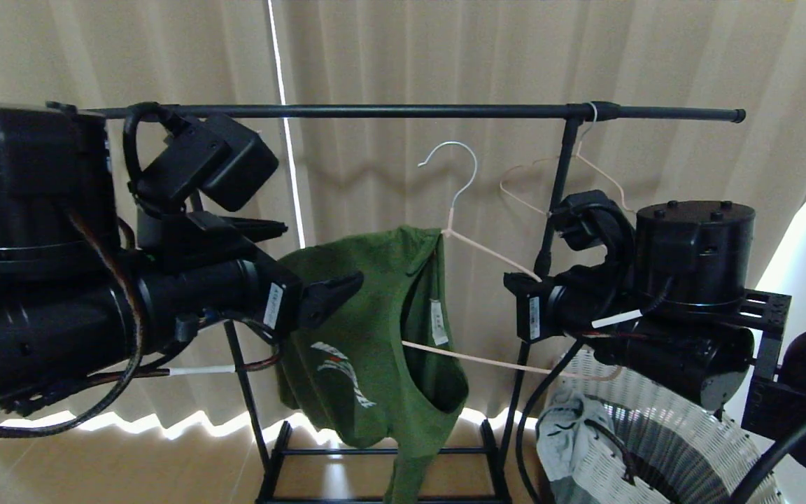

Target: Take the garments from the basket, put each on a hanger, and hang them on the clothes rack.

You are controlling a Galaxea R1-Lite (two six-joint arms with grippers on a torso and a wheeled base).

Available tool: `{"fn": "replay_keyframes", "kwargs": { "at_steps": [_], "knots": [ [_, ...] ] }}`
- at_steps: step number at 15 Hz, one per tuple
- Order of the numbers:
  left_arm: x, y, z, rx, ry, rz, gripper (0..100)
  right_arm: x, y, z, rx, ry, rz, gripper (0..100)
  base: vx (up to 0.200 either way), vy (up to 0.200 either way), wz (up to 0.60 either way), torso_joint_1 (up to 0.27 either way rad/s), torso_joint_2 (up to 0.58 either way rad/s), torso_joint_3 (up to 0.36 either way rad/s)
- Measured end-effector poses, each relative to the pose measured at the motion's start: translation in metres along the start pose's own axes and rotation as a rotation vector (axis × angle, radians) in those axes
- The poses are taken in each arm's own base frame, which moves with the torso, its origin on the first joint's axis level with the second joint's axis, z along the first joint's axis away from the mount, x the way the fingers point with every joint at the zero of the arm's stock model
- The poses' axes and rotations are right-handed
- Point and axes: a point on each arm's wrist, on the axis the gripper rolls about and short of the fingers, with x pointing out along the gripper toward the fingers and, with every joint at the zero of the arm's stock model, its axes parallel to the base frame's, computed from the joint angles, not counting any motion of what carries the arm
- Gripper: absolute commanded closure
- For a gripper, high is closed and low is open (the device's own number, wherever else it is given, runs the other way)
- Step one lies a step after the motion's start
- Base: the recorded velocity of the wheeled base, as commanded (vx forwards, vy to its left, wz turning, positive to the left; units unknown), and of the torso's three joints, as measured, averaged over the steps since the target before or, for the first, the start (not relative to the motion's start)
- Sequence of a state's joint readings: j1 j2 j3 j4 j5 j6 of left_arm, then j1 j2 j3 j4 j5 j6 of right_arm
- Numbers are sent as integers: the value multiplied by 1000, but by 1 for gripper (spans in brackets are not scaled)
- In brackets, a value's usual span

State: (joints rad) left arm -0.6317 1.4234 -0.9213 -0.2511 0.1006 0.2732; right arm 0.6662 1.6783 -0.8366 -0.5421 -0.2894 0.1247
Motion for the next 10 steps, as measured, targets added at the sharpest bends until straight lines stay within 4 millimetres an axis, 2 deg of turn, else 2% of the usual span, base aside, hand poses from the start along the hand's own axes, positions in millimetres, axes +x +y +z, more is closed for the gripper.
{"fn": "replay_keyframes", "kwargs": {
  "at_steps": [4, 10],
  "knots": [
    [-4, 12, 1, 93, -131, 89, 0, -7, 1, 3, -29, -44, 28, 100, 0, 0, 0, 0, 0, 0],
    [13, 9, -12, 298, -87, 54, 0, -15, 12, 4, -42, -54, 80, 100, 0, 0, 0, 0, 0, 0]
  ]
}}
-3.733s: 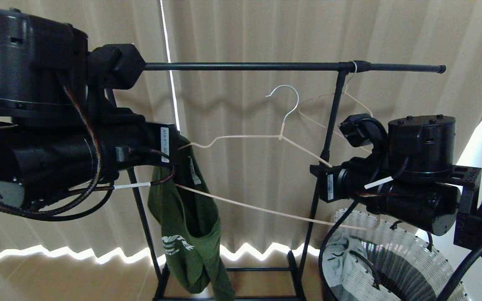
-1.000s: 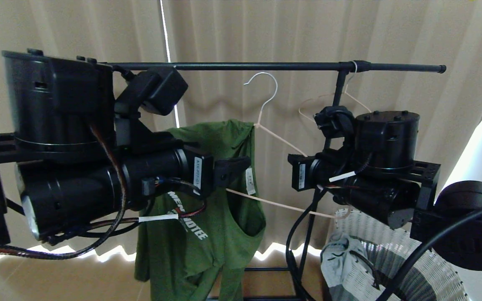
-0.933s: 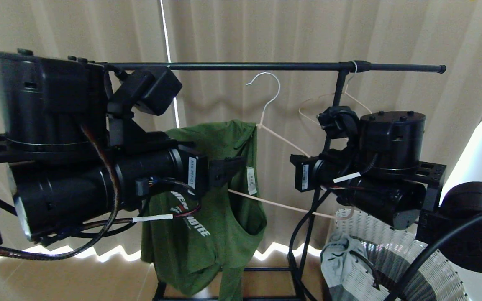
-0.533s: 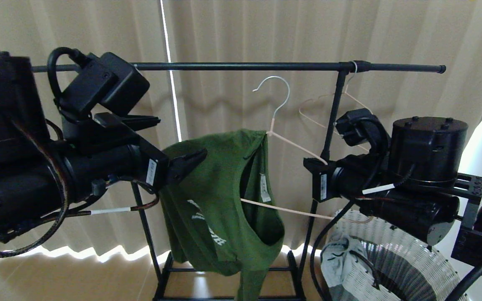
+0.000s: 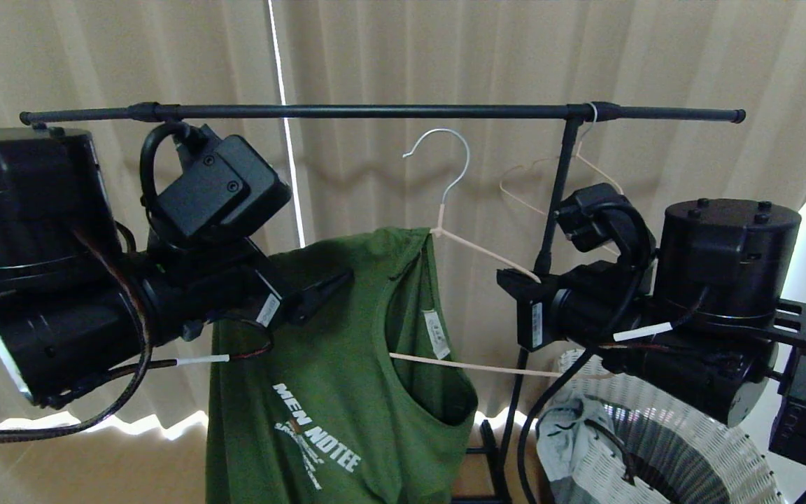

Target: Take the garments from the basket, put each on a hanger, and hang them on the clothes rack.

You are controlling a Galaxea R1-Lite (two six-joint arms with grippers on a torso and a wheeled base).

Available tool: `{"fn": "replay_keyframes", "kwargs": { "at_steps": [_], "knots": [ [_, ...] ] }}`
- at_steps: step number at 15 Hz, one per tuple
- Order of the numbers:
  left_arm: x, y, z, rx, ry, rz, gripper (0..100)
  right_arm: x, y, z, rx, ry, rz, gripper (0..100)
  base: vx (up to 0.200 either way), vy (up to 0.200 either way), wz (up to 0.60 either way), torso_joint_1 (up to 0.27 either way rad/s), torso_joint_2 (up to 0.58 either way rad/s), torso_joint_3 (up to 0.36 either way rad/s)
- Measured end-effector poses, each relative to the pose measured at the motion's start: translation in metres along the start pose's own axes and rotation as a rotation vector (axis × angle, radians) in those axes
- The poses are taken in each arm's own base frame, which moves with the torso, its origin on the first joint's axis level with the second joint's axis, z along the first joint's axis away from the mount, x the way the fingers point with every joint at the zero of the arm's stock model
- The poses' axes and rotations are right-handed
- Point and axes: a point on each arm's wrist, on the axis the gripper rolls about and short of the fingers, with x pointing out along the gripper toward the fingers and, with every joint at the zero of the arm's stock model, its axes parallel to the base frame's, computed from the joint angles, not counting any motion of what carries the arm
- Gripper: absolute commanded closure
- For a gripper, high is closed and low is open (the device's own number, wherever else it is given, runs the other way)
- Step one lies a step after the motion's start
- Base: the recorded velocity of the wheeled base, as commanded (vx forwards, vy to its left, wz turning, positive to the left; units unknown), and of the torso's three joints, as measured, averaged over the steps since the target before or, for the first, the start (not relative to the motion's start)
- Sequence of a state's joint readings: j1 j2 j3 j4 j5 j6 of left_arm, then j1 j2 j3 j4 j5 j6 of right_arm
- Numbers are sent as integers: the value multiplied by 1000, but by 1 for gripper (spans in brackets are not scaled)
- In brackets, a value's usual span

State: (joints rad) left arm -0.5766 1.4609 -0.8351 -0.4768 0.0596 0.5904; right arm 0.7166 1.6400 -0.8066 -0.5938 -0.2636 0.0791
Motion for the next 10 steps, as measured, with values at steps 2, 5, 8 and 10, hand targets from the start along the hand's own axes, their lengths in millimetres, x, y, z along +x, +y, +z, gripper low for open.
{"fn": "replay_keyframes", "kwargs": {
  "at_steps": [2, 5, 8, 10],
  "knots": [
    [8, 6, -4, 31, 20, 18, 0, -5, 6, -4, -8, 1, 25, 100, 0, 0, 0, 0, 0, 0],
    [14, 11, -10, 84, 48, 35, 0, -12, 13, -6, -45, -34, 56, 100, 0, 0, 0, 0, 0, 0],
    [17, 12, -10, 116, 32, 46, 0, -17, 20, -12, -70, -40, 106, 100, 0, 0, 0, 0, 0, 0],
    [17, 11, -10, 135, 18, 27, 0, -18, 22, -13, -73, -39, 120, 100, 0, 0, 0, 0, 0, 0]
  ]
}}
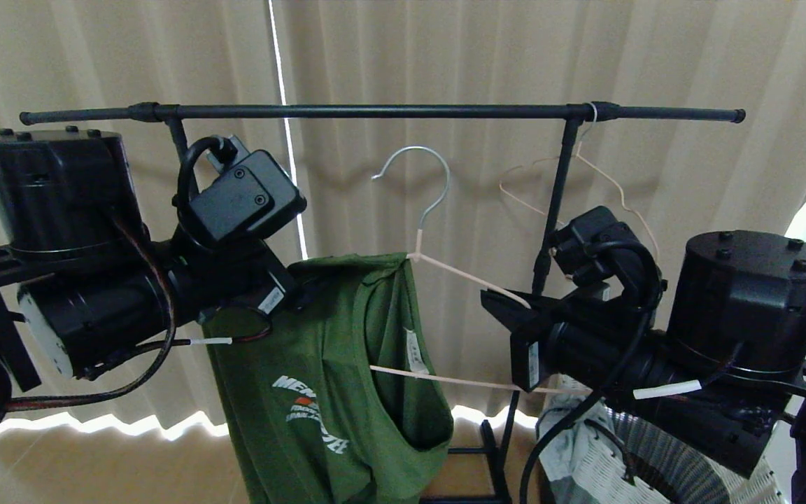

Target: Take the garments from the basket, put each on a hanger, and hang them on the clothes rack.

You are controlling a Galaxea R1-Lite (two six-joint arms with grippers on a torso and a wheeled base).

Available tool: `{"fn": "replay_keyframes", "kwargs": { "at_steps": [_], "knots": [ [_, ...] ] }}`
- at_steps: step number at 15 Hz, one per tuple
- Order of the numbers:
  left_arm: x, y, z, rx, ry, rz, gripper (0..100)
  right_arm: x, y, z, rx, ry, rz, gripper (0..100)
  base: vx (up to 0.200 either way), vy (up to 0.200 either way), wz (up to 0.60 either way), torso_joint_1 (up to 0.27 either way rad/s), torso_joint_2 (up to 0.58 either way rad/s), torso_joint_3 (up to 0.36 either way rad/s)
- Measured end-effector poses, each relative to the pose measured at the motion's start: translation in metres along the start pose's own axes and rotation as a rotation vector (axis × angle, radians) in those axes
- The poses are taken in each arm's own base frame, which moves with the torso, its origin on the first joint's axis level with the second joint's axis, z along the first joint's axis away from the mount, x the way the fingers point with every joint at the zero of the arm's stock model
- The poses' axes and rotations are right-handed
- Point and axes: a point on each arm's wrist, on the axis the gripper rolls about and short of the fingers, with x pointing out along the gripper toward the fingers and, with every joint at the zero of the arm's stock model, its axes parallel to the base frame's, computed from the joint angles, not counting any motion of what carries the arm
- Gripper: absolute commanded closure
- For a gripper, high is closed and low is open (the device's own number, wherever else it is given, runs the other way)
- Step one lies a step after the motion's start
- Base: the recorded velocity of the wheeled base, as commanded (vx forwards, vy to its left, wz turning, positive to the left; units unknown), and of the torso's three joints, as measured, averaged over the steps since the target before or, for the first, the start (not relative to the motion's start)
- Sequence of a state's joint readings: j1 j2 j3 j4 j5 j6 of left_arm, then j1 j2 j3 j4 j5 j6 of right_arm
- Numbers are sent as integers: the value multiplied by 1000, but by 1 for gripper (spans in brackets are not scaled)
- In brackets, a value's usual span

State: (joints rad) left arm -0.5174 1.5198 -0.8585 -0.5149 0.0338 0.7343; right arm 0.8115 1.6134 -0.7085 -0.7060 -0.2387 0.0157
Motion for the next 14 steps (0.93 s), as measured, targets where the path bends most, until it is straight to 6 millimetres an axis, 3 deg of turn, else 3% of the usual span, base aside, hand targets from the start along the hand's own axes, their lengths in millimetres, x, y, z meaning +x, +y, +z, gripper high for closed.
{"fn": "replay_keyframes", "kwargs": {
  "at_steps": [5, 6, 14],
  "knots": [
    [0, -2, -3, 2, 7, -12, 0, -4, 0, 0, 0, 0, 6, 100, 0, 0, 0, 0, 0, 0],
    [0, -3, -3, 3, 7, -14, 100, -5, 0, 0, 0, -1, 7, 100, 0, 0, 0, 0, 0, 0],
    [1, -5, -4, 5, 6, -27, 100, -8, -1, 0, 2, -6, 10, 100, 0, 0, 0, 0, 0, 0]
  ]
}}
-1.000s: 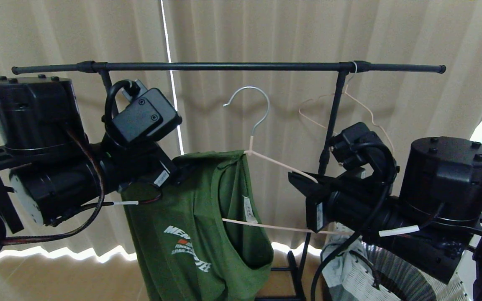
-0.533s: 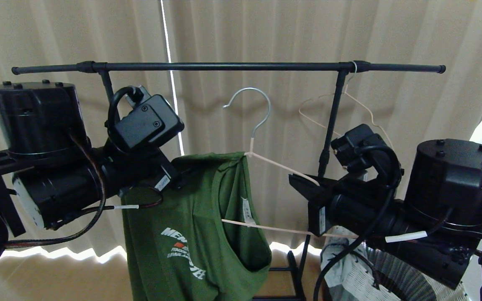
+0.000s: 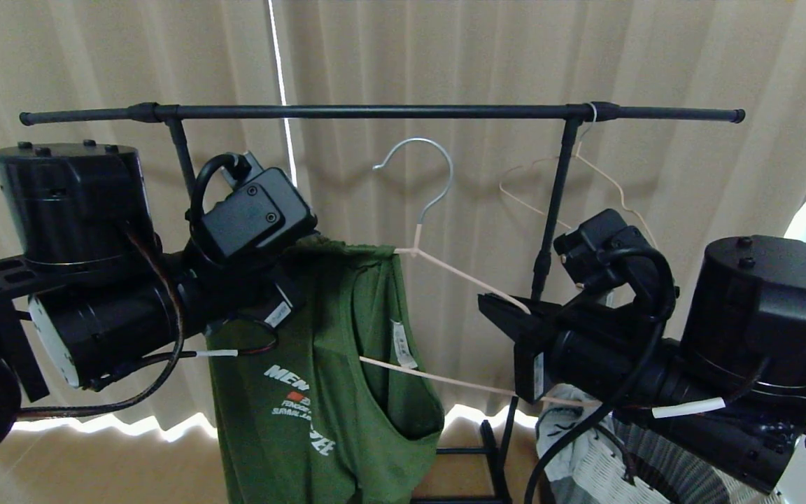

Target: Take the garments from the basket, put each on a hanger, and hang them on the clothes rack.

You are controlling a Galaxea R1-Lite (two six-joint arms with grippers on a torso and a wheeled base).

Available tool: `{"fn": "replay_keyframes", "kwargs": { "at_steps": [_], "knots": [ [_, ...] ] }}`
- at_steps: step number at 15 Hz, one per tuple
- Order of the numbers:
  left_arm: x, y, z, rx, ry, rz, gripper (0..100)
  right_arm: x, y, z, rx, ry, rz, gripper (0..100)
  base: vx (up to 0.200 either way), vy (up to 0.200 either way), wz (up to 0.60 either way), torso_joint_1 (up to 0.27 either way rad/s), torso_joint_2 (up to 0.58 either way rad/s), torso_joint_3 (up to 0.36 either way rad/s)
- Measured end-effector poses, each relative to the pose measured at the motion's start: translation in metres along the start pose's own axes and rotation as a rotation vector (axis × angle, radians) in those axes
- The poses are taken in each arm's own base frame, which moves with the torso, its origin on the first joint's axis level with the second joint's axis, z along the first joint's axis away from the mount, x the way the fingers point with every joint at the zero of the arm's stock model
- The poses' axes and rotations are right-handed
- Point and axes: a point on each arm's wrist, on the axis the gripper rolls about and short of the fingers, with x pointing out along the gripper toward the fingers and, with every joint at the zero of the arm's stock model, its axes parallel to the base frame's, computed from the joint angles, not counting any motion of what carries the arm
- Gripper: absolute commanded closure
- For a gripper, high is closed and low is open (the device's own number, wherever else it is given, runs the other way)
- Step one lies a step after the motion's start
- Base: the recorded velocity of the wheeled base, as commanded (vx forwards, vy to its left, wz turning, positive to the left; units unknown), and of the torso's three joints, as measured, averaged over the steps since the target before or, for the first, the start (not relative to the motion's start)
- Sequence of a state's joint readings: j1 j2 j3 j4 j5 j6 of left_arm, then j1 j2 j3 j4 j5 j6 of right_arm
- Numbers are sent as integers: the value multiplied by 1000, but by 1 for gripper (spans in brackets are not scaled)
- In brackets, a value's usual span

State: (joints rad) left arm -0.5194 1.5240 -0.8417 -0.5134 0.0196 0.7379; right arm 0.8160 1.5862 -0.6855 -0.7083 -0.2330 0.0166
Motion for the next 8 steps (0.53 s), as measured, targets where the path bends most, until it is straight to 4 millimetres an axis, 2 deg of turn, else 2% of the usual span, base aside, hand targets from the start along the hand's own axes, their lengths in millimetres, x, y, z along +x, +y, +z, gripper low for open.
{"fn": "replay_keyframes", "kwargs": {
  "at_steps": [4, 5, 8],
  "knots": [
    [0, -1, -2, -4, 1, 7, 100, 0, 0, -1, -6, 5, -2, 100, 0, 0, 0, 0, 0, 0],
    [-1, -1, -2, -5, -14, 23, 100, 0, 0, -1, -7, 7, -3, 0, 0, 0, 0, 0, 0, 0],
    [-1, -1, -4, -15, -41, 103, 100, 1, -2, -1, -6, 5, -16, 0, 0, 0, 0, 0, 0, 0]
  ]
}}
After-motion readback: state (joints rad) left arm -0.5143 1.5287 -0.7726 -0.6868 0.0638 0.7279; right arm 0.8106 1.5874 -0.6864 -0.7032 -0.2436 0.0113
